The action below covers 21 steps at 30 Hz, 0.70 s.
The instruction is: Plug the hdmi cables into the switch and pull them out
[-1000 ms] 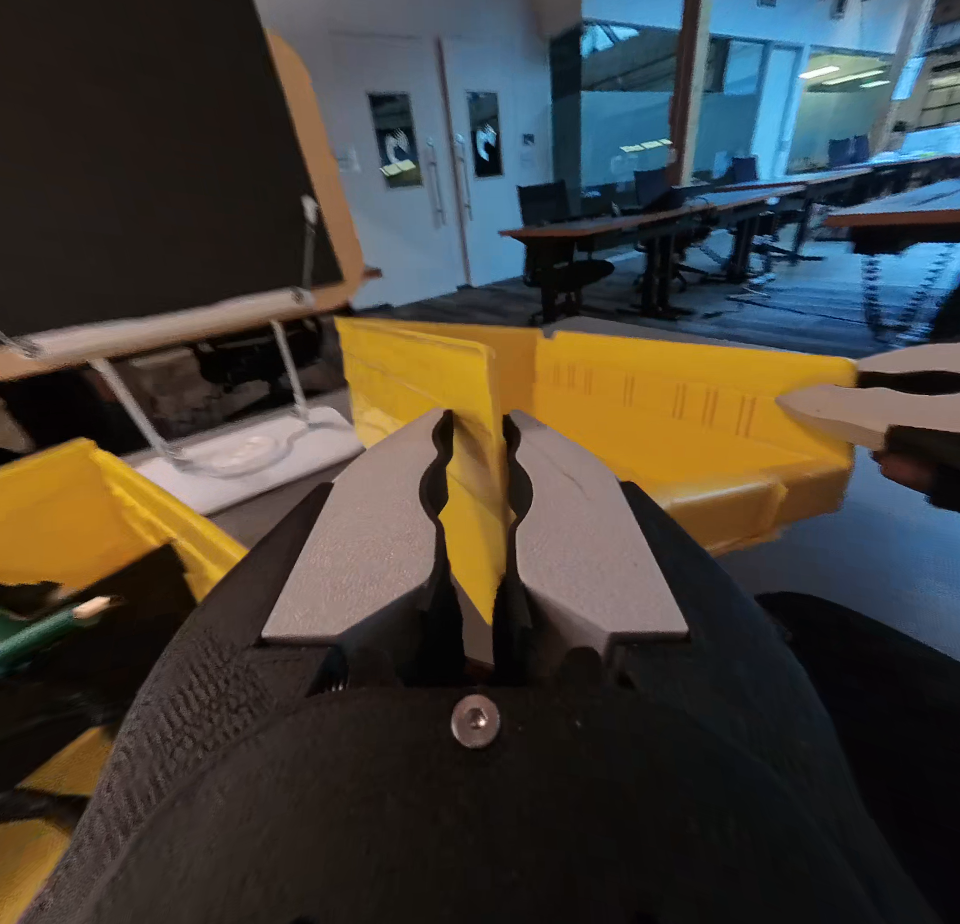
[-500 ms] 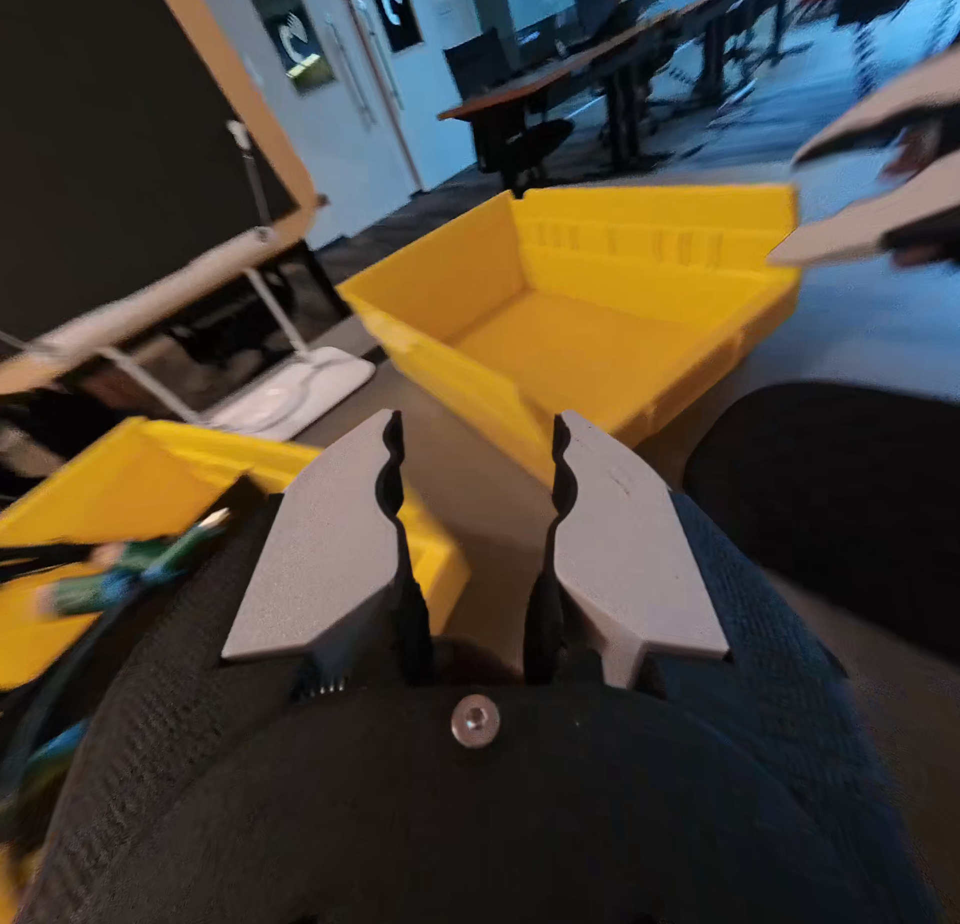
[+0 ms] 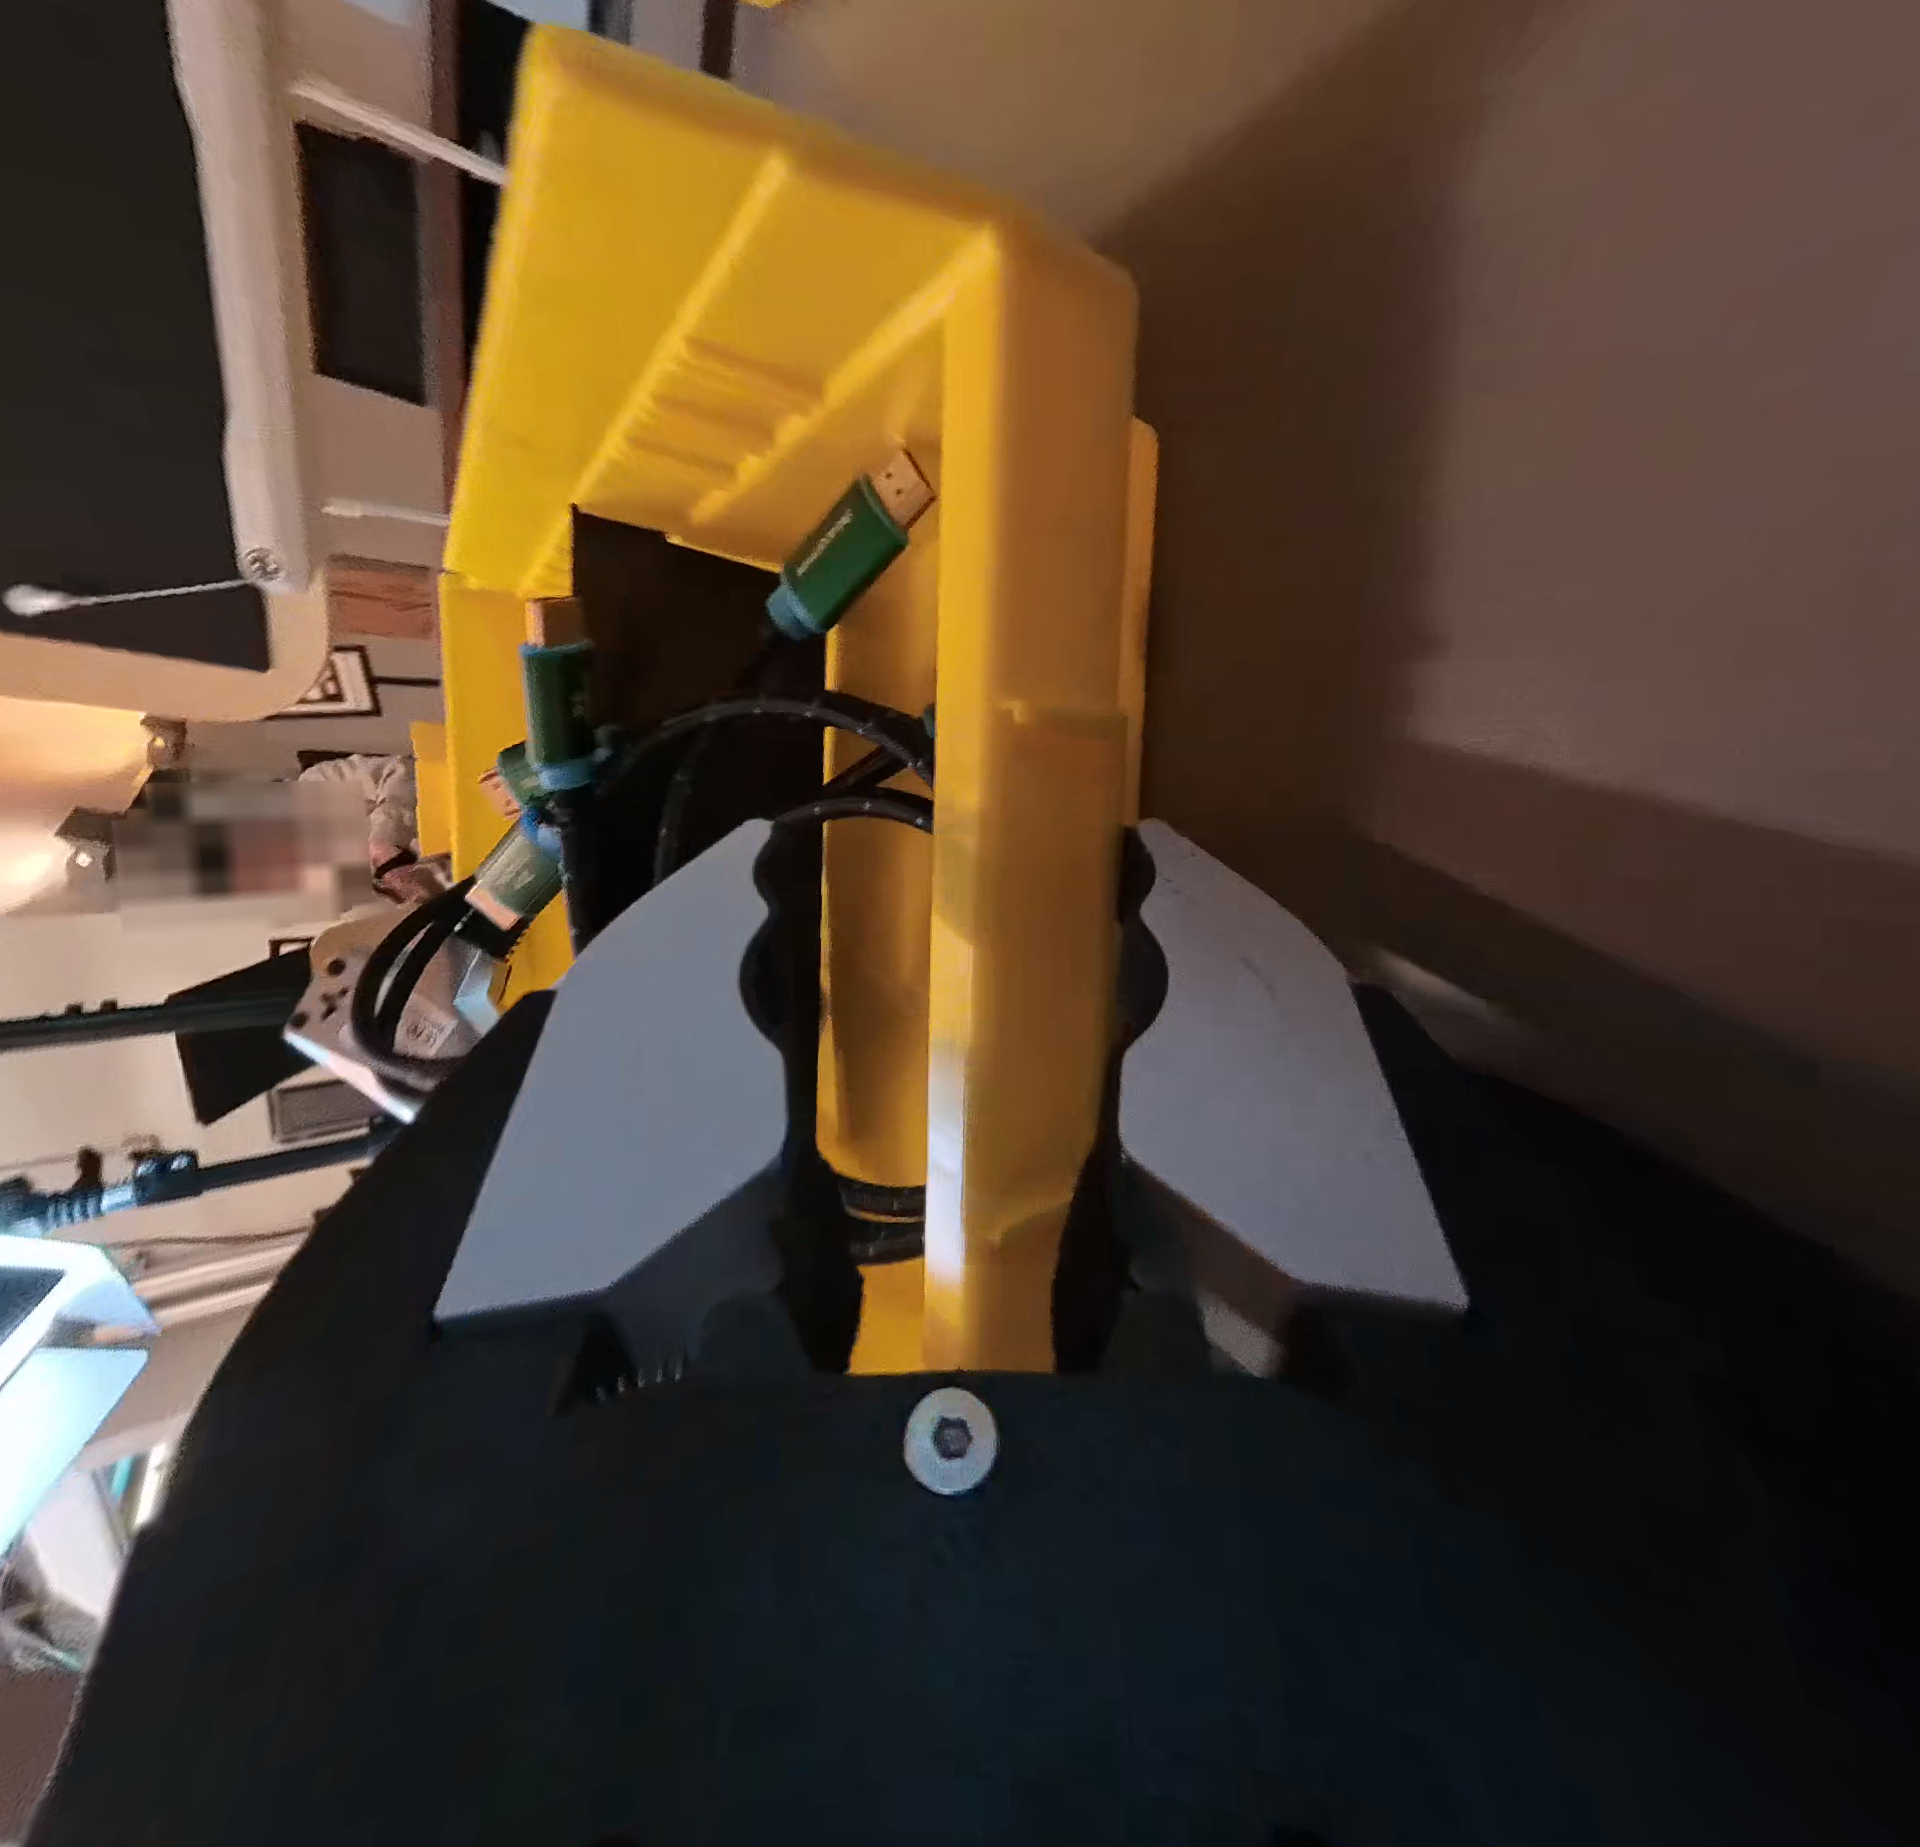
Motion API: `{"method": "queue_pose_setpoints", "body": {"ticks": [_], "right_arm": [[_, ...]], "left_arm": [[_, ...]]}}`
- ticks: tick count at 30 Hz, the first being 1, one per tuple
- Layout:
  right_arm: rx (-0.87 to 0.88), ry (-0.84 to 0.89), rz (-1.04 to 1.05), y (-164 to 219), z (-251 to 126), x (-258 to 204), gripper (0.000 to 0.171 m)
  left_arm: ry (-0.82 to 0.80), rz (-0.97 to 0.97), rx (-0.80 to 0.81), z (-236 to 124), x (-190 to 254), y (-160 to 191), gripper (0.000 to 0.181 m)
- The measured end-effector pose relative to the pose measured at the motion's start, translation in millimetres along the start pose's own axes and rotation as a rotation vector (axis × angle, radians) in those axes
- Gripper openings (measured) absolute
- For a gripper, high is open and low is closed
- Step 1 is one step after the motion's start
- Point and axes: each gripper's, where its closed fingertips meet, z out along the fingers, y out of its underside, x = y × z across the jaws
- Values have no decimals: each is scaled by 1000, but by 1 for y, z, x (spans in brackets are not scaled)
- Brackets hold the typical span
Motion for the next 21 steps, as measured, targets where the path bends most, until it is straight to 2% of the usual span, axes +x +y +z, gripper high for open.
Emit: {"method": "queue_pose_setpoints", "body": {"ticks": [2, 4, 5, 8, 15, 21], "right_arm": [[-42, -21, -47, 2, 6, -4, 59], [-89, -71, -74, 9, 10, -11, 40], [-108, -76, -63, 13, 12, -12, 33], [-212, -33, -18, 36, 12, -6, 34], [-323, 19, 49, 85, 3, 3, 35], [-418, 43, 93, 122, -12, 4, 35]], "left_arm": [[53, 24, -2, 5, 6, 1, 48], [111, 23, -7, 6, 11, 5, 33], [109, 14, -8, 7, 10, 9, 32], [97, -20, -48, 3, 3, 36, 32], [37, -54, -253, -24, -17, 146, 37], [8, -100, -325, -56, -13, 193, 38]]}}
